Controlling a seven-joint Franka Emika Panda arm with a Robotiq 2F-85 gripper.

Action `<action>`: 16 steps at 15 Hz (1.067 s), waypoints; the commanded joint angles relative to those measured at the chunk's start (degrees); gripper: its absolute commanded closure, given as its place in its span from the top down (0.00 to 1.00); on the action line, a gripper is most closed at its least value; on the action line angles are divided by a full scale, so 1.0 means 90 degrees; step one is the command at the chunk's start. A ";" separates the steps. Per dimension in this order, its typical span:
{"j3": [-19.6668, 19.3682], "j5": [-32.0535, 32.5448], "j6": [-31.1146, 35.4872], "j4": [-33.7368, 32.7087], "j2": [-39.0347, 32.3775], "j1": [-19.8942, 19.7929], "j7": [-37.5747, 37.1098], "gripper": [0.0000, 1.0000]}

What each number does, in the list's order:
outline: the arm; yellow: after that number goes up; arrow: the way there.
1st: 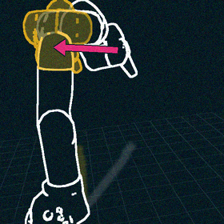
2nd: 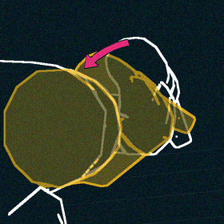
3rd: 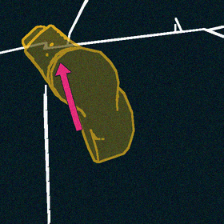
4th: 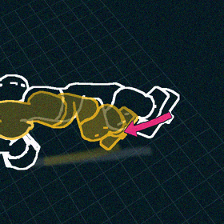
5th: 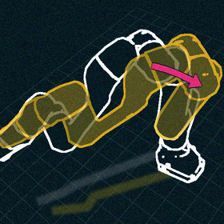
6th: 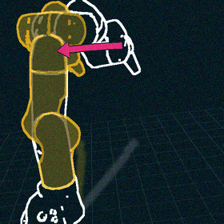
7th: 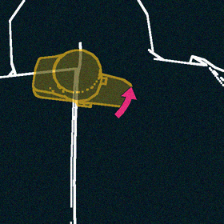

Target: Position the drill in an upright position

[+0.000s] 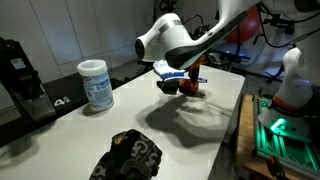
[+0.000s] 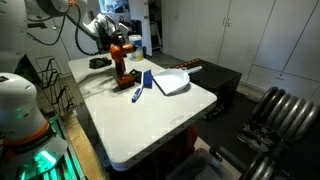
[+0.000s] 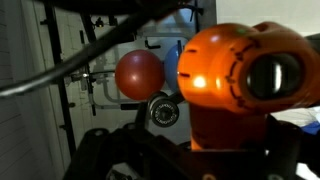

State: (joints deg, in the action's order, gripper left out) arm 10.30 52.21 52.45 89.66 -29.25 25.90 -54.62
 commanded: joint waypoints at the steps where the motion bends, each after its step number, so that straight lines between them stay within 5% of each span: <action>1: 0.0142 -0.0217 -0.0003 -0.0440 0.0079 0.0031 -0.0310 1.00; 16: 0.0173 -0.1330 0.1038 -0.1032 -0.0077 -0.0061 -0.0244 1.00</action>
State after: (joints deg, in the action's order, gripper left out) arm 11.91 42.54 59.61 81.22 -29.06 25.67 -58.18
